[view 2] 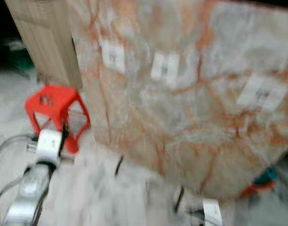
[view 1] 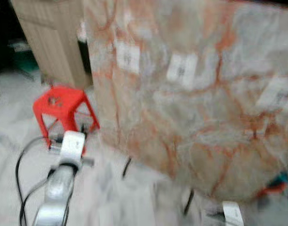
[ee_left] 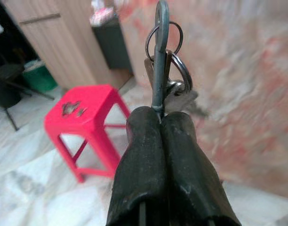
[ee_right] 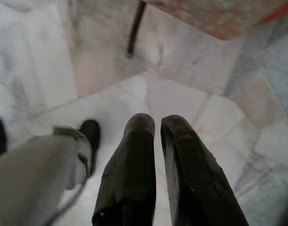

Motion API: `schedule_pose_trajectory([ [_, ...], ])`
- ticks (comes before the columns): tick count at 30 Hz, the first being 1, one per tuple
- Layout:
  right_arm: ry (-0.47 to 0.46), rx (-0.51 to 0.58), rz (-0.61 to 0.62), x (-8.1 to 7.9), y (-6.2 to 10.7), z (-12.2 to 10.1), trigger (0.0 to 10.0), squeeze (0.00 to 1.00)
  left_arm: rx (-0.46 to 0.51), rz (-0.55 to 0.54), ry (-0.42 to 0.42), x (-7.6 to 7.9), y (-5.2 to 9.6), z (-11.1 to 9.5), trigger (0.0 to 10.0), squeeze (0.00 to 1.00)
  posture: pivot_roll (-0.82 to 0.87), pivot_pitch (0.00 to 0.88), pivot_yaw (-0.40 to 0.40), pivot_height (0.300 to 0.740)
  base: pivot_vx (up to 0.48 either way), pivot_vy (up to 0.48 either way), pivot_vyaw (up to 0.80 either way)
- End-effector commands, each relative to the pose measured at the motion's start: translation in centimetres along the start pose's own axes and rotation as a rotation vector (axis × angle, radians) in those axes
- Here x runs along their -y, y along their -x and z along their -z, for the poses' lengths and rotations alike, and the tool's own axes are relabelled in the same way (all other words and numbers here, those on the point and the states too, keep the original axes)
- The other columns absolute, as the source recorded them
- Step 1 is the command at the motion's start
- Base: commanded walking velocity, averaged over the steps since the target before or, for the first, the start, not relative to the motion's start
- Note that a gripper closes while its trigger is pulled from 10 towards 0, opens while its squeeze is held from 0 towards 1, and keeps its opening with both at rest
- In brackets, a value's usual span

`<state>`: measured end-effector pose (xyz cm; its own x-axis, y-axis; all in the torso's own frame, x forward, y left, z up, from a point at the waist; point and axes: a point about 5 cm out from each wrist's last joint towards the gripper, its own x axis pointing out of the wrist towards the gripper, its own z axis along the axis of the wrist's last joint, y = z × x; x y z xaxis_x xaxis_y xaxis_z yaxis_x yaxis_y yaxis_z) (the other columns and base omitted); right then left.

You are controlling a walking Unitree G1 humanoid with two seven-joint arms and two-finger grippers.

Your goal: Hang keys on a hook

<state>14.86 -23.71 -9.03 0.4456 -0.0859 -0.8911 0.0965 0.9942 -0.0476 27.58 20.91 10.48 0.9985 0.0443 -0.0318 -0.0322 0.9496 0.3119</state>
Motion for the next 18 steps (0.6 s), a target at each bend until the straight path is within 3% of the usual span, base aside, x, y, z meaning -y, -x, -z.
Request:
schedule_pose_trajectory([
  [1,0.01,0.002,0.001,0.1,0.0,-0.2,10.0,0.0,0.063,-0.022,0.026,-0.3,-0.4,-1.1,10.0,0.0,0.04,0.0,-0.109,0.74,0.0,0.0,0.0],
  [12,0.005,0.019,-0.011,0.0,0.0,-0.5,10.0,0.0,0.168,-0.123,0.04,-0.1,-2.0,-3.6,10.0,0.0,0.02,0.0,-0.116,0.74,0.0,0.0,0.0],
  [16,0.006,0.02,-0.013,0.0,0.0,-0.5,10.0,0.0,0.146,-0.125,0.033,0.1,-2.7,-3.8,10.0,0.0,0.01,0.0,-0.117,0.74,0.0,0.0,0.0],
  [18,0.007,0.022,-0.017,0.0,0.0,-0.6,10.0,0.0,0.101,-0.155,0.105,-0.1,-3.0,-3.5,10.0,0.0,0.01,0.0,-0.117,0.74,0.0,0.0,0.0],
])
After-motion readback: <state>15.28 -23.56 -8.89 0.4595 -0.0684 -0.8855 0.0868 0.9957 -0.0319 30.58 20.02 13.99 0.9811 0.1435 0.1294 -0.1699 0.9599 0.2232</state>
